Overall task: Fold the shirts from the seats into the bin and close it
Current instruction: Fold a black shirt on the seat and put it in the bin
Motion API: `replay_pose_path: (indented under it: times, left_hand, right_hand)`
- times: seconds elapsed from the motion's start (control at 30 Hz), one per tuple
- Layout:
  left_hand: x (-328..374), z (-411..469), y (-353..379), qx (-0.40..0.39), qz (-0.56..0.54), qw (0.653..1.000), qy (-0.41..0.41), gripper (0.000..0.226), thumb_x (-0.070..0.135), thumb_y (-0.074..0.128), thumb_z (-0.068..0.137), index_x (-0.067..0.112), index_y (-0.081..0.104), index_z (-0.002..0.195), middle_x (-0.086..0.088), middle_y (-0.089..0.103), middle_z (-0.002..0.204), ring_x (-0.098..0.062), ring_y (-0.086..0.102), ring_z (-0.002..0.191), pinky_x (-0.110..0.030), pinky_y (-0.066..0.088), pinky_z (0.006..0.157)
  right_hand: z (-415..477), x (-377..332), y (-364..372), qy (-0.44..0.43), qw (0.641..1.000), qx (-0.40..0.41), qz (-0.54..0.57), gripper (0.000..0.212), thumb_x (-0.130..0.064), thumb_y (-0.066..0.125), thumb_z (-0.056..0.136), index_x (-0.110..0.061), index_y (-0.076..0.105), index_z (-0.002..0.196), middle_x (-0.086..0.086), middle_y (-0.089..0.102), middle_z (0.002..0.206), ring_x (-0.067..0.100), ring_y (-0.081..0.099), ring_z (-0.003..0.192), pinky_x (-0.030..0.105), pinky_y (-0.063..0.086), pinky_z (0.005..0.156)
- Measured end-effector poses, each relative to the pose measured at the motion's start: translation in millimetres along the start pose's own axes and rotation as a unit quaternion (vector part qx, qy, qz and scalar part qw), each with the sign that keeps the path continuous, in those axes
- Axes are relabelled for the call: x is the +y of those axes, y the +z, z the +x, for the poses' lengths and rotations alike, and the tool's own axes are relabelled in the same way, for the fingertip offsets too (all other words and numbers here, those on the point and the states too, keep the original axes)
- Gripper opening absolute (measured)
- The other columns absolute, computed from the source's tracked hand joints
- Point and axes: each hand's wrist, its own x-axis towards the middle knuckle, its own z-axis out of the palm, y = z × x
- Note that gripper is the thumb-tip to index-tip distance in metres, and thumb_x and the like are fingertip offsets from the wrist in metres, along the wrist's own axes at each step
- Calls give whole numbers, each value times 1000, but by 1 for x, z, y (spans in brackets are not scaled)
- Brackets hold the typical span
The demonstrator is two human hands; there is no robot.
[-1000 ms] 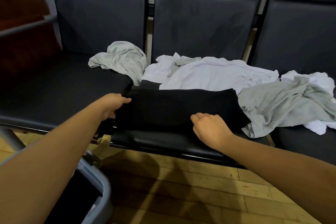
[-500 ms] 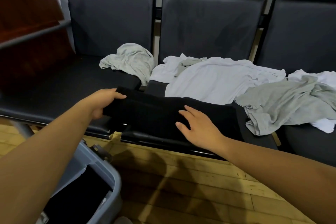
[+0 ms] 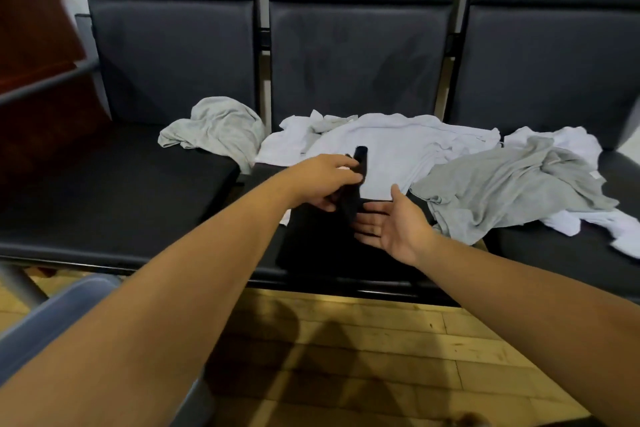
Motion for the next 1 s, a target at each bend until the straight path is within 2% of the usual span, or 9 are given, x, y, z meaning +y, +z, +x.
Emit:
replay_pose_path:
  times: [0.13,0.27,0.4,0.53,0.6,0.7,0.8,0.87,1.0]
  left_hand:
    - [-15,5,15,-54,-7,998,-41,37,46,53,101,19,57,125,-10,76,101,-27,74,96,-33,61,82]
    - [-55,3,9,45,81,994,-50,25,36,53,102,15,65,109,-2,74,98,-20,71,95,-30,58,81]
    - [-81,-1,7,142,130,978,-75,22,35,54,100,15,62,102,-1,66,98,-18,64,90,-34,52,82]
    - [-92,-2,8,156,104,976,-113,26,34,56,99,9,55,96,-9,61,88,-17,57,75,-33,51,73]
    - [-94,-3,13,145,75,978,-132,27,34,56,100,10,51,87,-12,58,85,-22,56,76,-31,50,67]
    - [-92,-1,21,125,76,979,-140,34,35,56,100,14,48,74,-8,55,77,-20,56,71,-29,48,64]
    - [-85,3,26,116,101,979,-132,35,35,58,98,12,49,74,-8,52,71,-19,53,65,-29,46,59]
    - [-82,4,29,113,80,979,-149,37,34,60,98,12,46,71,-6,51,70,-17,53,64,-27,43,56]
    - [-85,6,31,109,-14,977,-185,34,39,74,86,7,61,88,-7,65,84,-19,64,75,-31,54,64]
  right_hand:
    - [0,-3,-28,32,998,52,-25,57,-53,47,100,-2,60,121,17,70,113,31,70,100,38,60,67]
    - [6,5,-34,20,977,96,-188,38,-23,77,86,-6,63,118,10,68,122,26,69,100,39,60,79]
    - [-2,-2,-19,-65,959,115,-249,21,-15,70,90,-4,62,106,19,67,118,34,67,104,50,58,86]
    - [-12,-23,-20,-159,954,163,-196,12,-12,58,86,-10,50,77,14,52,82,28,55,77,37,45,63]
    - [-11,-19,-31,-141,945,194,-222,4,-13,54,82,-10,51,83,11,52,84,25,54,80,34,41,65]
    - [-8,-6,-52,-39,937,200,-285,19,-8,53,88,-4,54,106,17,58,103,35,61,98,40,52,78]
    - [-10,-7,-55,-42,922,191,-335,5,-3,51,89,-6,49,84,14,50,83,29,55,77,36,53,64]
    - [-9,-9,-51,-66,889,205,-404,21,-3,53,87,-9,41,71,9,42,69,23,47,63,29,43,50]
    - [-3,-7,-49,-73,846,207,-485,30,-13,55,89,-10,39,64,9,43,65,28,50,65,31,40,54]
